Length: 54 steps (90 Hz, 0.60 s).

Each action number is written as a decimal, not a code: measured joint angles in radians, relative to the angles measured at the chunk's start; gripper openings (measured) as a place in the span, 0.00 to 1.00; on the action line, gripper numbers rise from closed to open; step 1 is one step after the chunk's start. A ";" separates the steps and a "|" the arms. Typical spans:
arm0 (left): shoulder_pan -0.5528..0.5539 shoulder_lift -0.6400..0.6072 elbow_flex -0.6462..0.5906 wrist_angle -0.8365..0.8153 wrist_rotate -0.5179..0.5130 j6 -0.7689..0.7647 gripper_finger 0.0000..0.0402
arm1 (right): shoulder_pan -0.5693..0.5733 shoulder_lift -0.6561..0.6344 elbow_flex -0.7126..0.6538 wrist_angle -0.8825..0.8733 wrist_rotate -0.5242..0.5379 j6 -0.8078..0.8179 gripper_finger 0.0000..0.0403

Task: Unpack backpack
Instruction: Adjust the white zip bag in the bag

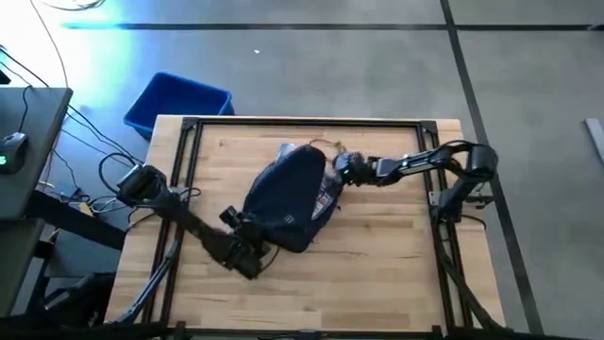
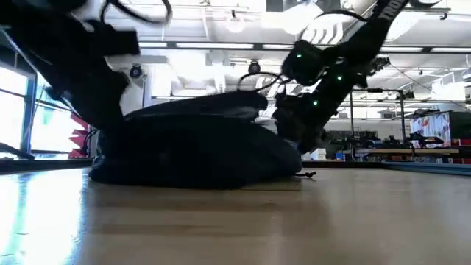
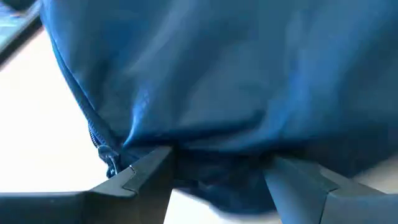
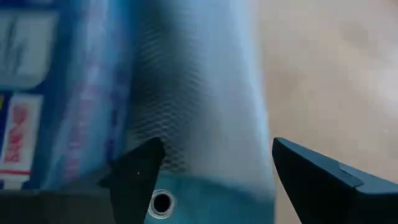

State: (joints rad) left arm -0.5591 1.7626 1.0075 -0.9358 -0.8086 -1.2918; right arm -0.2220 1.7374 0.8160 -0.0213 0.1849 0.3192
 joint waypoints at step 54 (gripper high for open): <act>0.284 -0.201 0.114 -0.212 -0.279 0.523 0.53 | 0.544 0.042 0.219 -0.182 0.176 0.307 0.73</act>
State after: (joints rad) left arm -0.2754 1.5613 1.1210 -1.1477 -1.0875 -0.7687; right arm 0.3218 1.7798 1.0345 -0.2038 0.3606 0.6263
